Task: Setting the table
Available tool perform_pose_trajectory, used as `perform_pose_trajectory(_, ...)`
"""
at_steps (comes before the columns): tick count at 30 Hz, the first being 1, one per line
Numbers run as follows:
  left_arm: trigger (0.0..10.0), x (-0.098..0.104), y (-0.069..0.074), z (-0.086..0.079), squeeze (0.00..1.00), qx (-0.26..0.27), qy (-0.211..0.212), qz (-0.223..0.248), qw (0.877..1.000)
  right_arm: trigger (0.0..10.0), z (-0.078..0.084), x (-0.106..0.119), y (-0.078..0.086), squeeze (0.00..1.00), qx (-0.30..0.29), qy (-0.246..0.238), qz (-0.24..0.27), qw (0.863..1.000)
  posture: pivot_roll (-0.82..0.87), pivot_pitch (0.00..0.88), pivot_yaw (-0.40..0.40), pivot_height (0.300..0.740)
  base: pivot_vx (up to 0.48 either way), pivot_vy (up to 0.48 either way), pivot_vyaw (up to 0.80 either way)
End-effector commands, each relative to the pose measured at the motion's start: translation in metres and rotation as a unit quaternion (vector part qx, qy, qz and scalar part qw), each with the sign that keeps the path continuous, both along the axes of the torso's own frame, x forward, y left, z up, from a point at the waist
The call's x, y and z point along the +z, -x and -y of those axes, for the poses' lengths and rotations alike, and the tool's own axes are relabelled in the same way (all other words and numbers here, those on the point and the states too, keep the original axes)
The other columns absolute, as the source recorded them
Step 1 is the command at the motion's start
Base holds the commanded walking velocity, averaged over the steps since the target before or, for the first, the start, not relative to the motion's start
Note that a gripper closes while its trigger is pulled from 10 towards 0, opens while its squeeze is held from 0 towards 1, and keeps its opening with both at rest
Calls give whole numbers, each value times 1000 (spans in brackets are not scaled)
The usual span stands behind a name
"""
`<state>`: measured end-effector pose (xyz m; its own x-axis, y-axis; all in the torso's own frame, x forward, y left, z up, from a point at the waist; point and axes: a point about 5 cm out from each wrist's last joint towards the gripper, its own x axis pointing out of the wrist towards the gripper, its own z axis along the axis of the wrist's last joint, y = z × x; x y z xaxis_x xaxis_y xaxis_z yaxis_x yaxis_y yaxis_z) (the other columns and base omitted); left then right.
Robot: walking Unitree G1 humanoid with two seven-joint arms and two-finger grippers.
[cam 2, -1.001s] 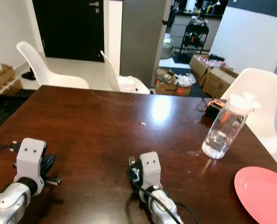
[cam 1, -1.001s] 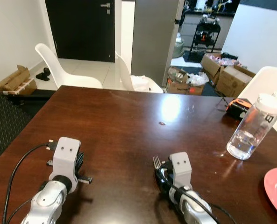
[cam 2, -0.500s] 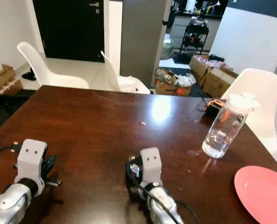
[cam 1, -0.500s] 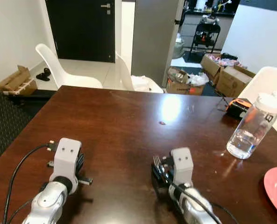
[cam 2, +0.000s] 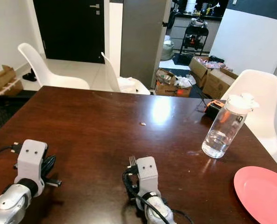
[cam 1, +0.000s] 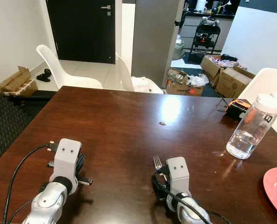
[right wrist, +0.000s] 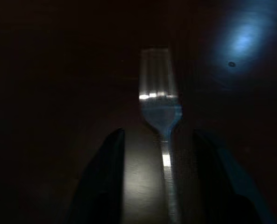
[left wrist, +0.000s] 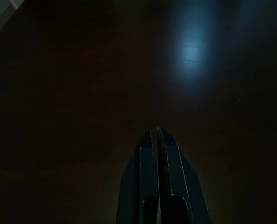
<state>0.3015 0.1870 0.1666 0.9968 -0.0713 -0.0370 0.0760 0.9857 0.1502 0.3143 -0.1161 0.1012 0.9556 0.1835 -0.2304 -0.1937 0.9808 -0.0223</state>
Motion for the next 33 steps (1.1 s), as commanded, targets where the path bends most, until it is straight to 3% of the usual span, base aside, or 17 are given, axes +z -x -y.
perform_pose_trajectory(1,10000,-8,2,-3,0,2,-3,-18,1000,0,17,-35,12,0,-32,21,-90,995,76,127,30,740,0,0,0)
perform_pose_trajectory(9,10000,-8,1,-2,0,2,-3,-18,1000,0,29,-45,17,0,-61,7,-121,991,74,126,33,740,0,0,0)
perform_pose_trajectory(16,10000,-7,0,-3,0,1,-4,-17,1000,0,27,-40,13,0,-77,-47,-114,989,73,126,39,740,0,0,0)
perform_pose_trajectory(19,10000,-7,-1,-1,0,-1,-4,-18,1000,0,30,-26,4,0,-94,-94,-86,987,73,127,39,740,0,0,0)
perform_pose_trajectory(21,10000,-7,-1,-1,0,-1,-4,-18,1000,0,30,-24,3,0,-97,-101,-81,987,73,127,39,740,0,0,0)
perform_pose_trajectory(25,10000,-7,-1,0,0,-2,-3,-18,1000,0,32,8,-8,0,-99,-138,3,986,74,127,39,740,0,0,0)
perform_pose_trajectory(26,10000,-7,-1,1,0,-3,-2,-17,1000,3412,32,26,-12,0,-96,-151,48,983,72,127,39,740,0,0,0)
perform_pose_trajectory(28,10000,-7,-1,2,0,-5,0,-17,1000,3412,31,44,-14,0,-93,-165,94,977,72,127,39,740,0,0,0)
perform_pose_trajectory(29,10000,-6,-1,4,0,-7,3,-17,1000,10000,30,56,-15,0,-88,-170,121,974,69,128,41,740,0,0,0)
perform_pose_trajectory(33,10000,-3,0,12,0,-15,28,-10,999,10000,22,98,-13,0,-64,-193,203,958,67,129,44,740,0,0,0)
